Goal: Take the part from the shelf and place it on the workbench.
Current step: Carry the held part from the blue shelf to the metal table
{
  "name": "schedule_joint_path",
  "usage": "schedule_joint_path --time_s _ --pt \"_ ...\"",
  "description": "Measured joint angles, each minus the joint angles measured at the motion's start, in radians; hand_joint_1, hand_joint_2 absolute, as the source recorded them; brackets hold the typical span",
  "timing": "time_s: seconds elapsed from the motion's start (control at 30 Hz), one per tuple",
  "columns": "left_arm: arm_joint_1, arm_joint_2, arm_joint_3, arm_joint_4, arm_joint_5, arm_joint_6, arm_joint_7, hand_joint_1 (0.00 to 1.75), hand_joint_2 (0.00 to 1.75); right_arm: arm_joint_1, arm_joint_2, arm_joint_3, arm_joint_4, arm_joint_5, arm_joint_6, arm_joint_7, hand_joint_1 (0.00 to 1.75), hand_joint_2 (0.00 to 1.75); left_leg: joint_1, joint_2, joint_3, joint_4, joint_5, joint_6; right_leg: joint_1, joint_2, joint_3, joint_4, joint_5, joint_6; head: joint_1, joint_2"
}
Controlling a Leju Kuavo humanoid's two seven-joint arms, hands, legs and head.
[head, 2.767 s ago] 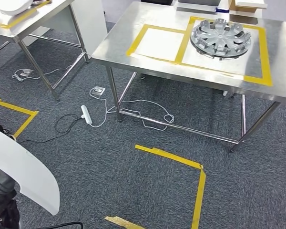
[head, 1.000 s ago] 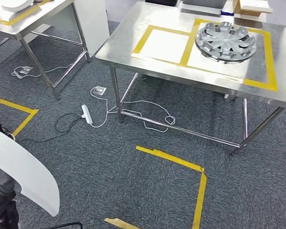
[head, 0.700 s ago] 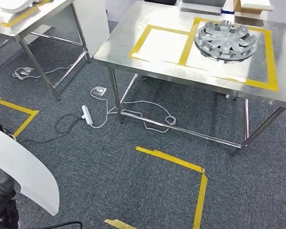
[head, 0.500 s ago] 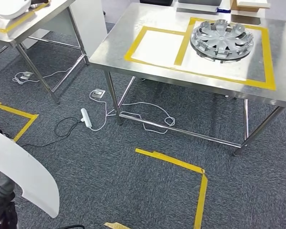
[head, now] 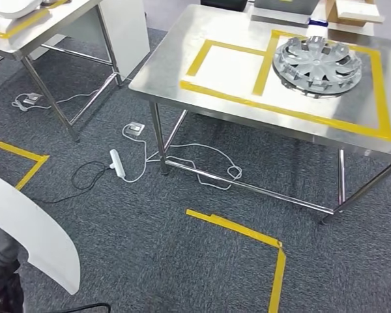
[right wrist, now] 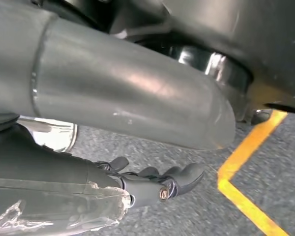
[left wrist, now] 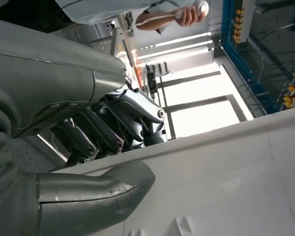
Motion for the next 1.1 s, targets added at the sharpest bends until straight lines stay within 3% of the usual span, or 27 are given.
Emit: schedule_joint_path --time_s 0.07,0.1,0.13,0.17,0.2,0.27,0.3,0.4,0.47,0.53,0.6,0.63,0.67,0.73,0.77,0.8,0.93,0.97,1.03,1.07,1.1 --pt "0.001 0.0 0.0 0.0 0.0 0.0 0.0 1.64 1.75 0.002 0.0 0.001 0.001 -0.001 0.0 0.001 0.0 0.0 -0.002 -0.001 0.017 0.0 -0.017 0.002 0.001 0.0 -0.087 0.098 -0.044 0.002 0.001 0.0" --pt "0.001 0.0 0.0 0.0 0.0 -0.001 0.0 1.64 1.75 0.004 0.0 0.001 0.001 -0.002 0.0 0.001 0.0 0.0 -0.002 -0.001 0.03 0.0 -0.028 0.002 0.001 0.0 -0.109 0.102 -0.05 0.002 0.001 0.0" --pt "0.002 0.0 0.0 0.0 0.0 -0.001 0.0 1.64 1.75 0.006 0.0 0.002 0.001 -0.002 0.0 0.001 0.0 0.0 -0.003 -0.002 0.047 0.0 -0.04 0.002 0.002 0.0 -0.115 0.072 -0.03 -0.002 0.001 0.0" --pt "0.002 0.0 0.0 0.0 0.0 -0.001 0.0 1.64 1.75 0.007 0.0 0.002 0.001 -0.002 0.0 0.001 0.0 0.0 -0.004 -0.003 0.063 -0.001 -0.053 0.001 0.002 0.0 -0.111 0.018 0.014 -0.007 0.002 0.0" --pt "0.001 0.0 0.0 0.0 0.0 -0.001 0.0 1.64 1.75 0.009 0.0 0.003 0.002 -0.002 0.0 0.001 0.0 0.0 -0.005 -0.003 0.078 0.0 -0.066 -0.001 0.003 0.001 -0.104 -0.044 0.077 -0.014 0.002 0.0" --pt "0.001 -0.001 0.0 0.001 0.001 -0.001 0.001 1.64 1.75 0.011 -0.001 0.004 0.003 -0.003 0.0 0.001 0.0 0.0 -0.007 -0.005 0.095 -0.002 -0.089 -0.009 0.008 0.0 -0.089 -0.124 0.152 -0.025 0.002 0.0" --pt "0.001 -0.001 -0.001 0.002 0.001 -0.001 0.002 1.64 1.75 0.012 -0.001 0.004 0.003 -0.003 0.0 0.001 0.0 0.0 -0.007 -0.006 0.103 -0.002 -0.096 -0.015 0.01 0.001 -0.086 -0.138 0.162 -0.03 0.002 0.0" --pt "-0.001 0.0 -0.001 0.002 0.002 -0.001 0.004 1.64 1.75 0.012 -0.001 0.005 0.003 -0.004 0.0 0.001 0.0 0.0 -0.006 -0.006 0.111 0.035 -0.089 -0.032 0.008 0.002 -0.046 -0.152 0.146 -0.046 0.0 0.0" --pt "-0.003 0.002 0.0 0.002 0.002 -0.001 0.006 1.64 1.75 0.009 0.0 0.004 0.003 -0.008 0.0 0.0 0.0 0.0 -0.003 -0.005 0.057 0.131 -0.091 -0.041 0.004 0.002 -0.015 -0.159 0.134 -0.056 -0.003 0.0" --pt "-0.004 0.002 0.0 0.003 0.004 -0.001 0.008 1.64 1.75 0.008 -0.001 0.004 0.004 -0.013 0.0 -0.001 0.0 0.0 0.0 -0.004 -0.021 0.226 -0.142 -0.049 0.003 0.003 0.008 -0.162 0.118 -0.061 -0.004 0.0" --pt "-0.003 0.002 0.0 0.003 0.009 -0.001 0.011 1.64 1.75 0.008 -0.001 0.004 0.004 -0.021 0.0 -0.002 0.0 0.0 0.003 -0.004 -0.076 0.253 -0.196 -0.054 0.003 0.005 0.033 -0.162 0.099 -0.061 -0.004 0.0" --pt "-0.004 0.002 0.0 0.003 0.012 -0.001 0.013 1.64 1.75 0.008 -0.001 0.004 0.004 -0.025 0.0 -0.004 0.0 0.0 0.003 -0.004 -0.088 0.233 -0.192 -0.054 0.002 0.007 0.048 -0.162 0.088 -0.059 -0.004 0.0" --pt "-0.004 0.002 0.0 0.003 0.014 -0.001 0.014 1.64 1.75 0.008 0.0 0.004 0.004 -0.029 0.0 -0.006 0.0 0.0 0.002 -0.004 -0.09 0.192 -0.152 -0.053 0.002 0.008 0.063 -0.162 0.076 -0.058 -0.004 0.0" --pt "-0.004 0.002 -0.001 0.004 0.017 -0.001 0.016 1.64 1.75 0.007 0.0 0.005 0.004 -0.034 0.0 -0.009 0.0 0.0 0.0 -0.001 -0.087 0.094 -0.03 -0.046 0.004 0.01 0.082 -0.161 0.053 -0.049 -0.005 0.0" --pt "-0.004 0.002 -0.001 0.005 0.017 -0.001 0.016 1.64 1.75 0.006 0.0 0.006 0.004 -0.036 0.0 -0.01 0.0 0.0 -0.002 0.0 -0.086 0.063 0.014 -0.04 0.005 0.012 0.085 -0.161 0.044 -0.043 -0.005 0.0" --pt "-0.004 0.002 -0.001 0.005 0.017 0.0 0.017 1.64 1.75 0.006 0.0 0.007 0.004 -0.038 0.0 -0.01 0.0 0.0 -0.005 0.0 -0.087 0.05 0.033 -0.035 0.005 0.012 0.085 -0.162 0.037 -0.036 -0.006 0.0" --pt "-0.006 0.002 -0.001 0.005 0.017 0.0 0.019 1.64 1.75 0.001 -0.001 0.008 0.003 -0.039 0.0 -0.011 0.0 0.0 -0.002 -0.001 -0.068 0.03 0.033 -0.014 0.004 0.01 0.088 -0.151 0.007 -0.016 -0.004 0.0" --pt "-0.007 0.002 -0.001 0.005 0.017 0.0 0.018 1.64 1.75 0.0 -0.001 0.008 0.003 -0.039 0.0 -0.011 0.0 0.0 0.001 -0.001 -0.062 0.024 0.032 -0.009 0.004 0.01 0.069 -0.112 -0.015 -0.011 -0.003 0.0" --pt "-0.009 0.002 -0.001 0.005 0.017 0.0 0.018 1.64 1.75 0.0 0.0 0.008 0.003 -0.039 0.0 -0.011 0.0 0.0 -0.001 0.0 -0.056 0.022 0.025 -0.002 0.001 0.009 -0.005 0.011 -0.065 -0.005 0.0 0.0" --pt "-0.009 0.002 -0.001 0.005 0.017 0.0 0.018 1.64 1.75 0.0 0.0 0.008 0.003 -0.04 0.0 -0.011 0.0 0.0 -0.002 0.001 -0.054 0.022 0.021 0.0 0.0 0.009 -0.043 0.065 -0.077 -0.002 0.0 0.0" --pt "-0.009 0.002 -0.001 0.006 0.017 0.0 0.018 1.64 1.75 0.001 0.0 0.009 0.003 -0.041 0.0 -0.011 0.0 0.0 -0.002 0.001 -0.05 0.023 0.017 0.0 0.0 0.009 -0.07 0.092 -0.071 -0.001 0.0 0.0"
